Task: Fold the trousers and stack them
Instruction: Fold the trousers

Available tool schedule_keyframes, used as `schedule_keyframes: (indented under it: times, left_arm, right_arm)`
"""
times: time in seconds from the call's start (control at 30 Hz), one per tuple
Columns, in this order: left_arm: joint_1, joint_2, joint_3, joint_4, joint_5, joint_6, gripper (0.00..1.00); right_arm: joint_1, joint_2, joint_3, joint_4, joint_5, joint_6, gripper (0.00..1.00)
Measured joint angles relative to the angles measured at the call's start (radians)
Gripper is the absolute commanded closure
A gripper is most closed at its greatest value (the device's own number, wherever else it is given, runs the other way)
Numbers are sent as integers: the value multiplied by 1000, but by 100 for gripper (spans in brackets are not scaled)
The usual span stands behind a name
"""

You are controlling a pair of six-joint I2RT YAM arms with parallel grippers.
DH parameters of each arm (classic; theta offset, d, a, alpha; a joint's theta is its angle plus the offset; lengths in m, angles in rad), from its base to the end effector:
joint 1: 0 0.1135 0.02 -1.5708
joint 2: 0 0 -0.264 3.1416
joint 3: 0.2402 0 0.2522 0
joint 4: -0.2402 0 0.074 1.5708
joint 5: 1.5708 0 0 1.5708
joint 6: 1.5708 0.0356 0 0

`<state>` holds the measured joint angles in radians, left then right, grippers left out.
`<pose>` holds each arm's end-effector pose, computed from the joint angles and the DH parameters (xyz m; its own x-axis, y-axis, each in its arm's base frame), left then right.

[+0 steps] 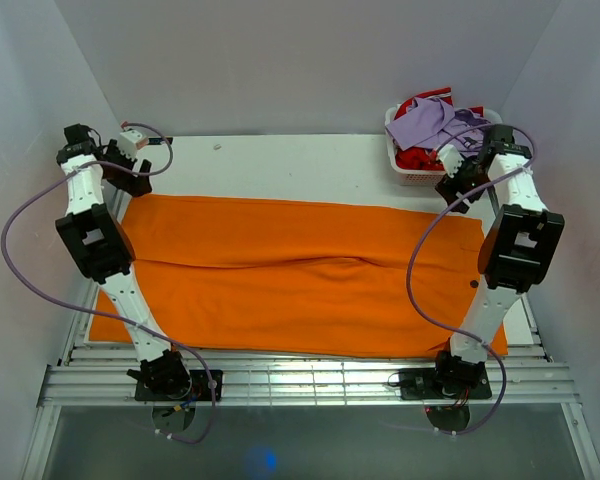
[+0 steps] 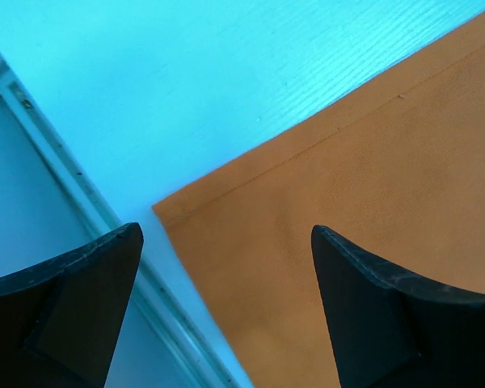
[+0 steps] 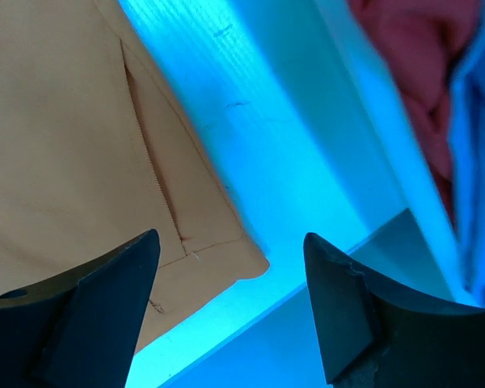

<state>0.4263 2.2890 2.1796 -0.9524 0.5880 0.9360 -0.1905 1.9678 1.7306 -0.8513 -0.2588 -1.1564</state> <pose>0.4582 0.1864 0.2547 -0.5503 0.4859 -0.6790 0.5821 0.8063 0.1051 0.4186 -0.0714 0.2617 -0.4111 -0.8219 -0.3943 -0.7695 0.5448 -0.3333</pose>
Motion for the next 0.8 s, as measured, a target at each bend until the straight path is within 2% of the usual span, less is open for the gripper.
schedule_keyframes:
  times: [0.13, 0.33, 0.43, 0.47, 0.53, 0.57, 0.63, 0.67, 0.7, 0.8]
  left_arm:
    - [-3, 5, -80, 40, 4, -31, 8]
    - [4, 11, -78, 92, 31, -23, 10]
    - [12, 26, -53, 85, 44, 19, 10]
    - [14, 34, -40, 80, 47, 35, 10]
    - [18, 60, -5, 64, 49, 86, 10]
    - [19, 74, 12, 50, 50, 117, 10]
    - [22, 108, 55, 19, 55, 176, 10]
    - [24, 123, 66, 11, 58, 205, 10]
    - [25, 135, 72, 2, 61, 234, 9]
    - [25, 171, 85, -23, 71, 305, 10]
  right_arm:
    - [-29, 103, 25, -28, -3, -38, 27]
    - [-55, 195, 27, -37, 2, -70, 28]
    - [-64, 198, 11, -28, 2, -88, 36]
    - [-65, 198, 3, -22, 7, -106, 44]
    - [-67, 198, -20, -12, 13, -132, 53]
    - [-68, 198, -32, -11, 18, -159, 62]
    - [-68, 198, -43, -16, 21, -199, 74]
    - [-68, 196, -44, -16, 25, -217, 88]
    - [-68, 196, -46, -16, 30, -233, 92]
    - [-65, 187, -61, -12, 37, -265, 92]
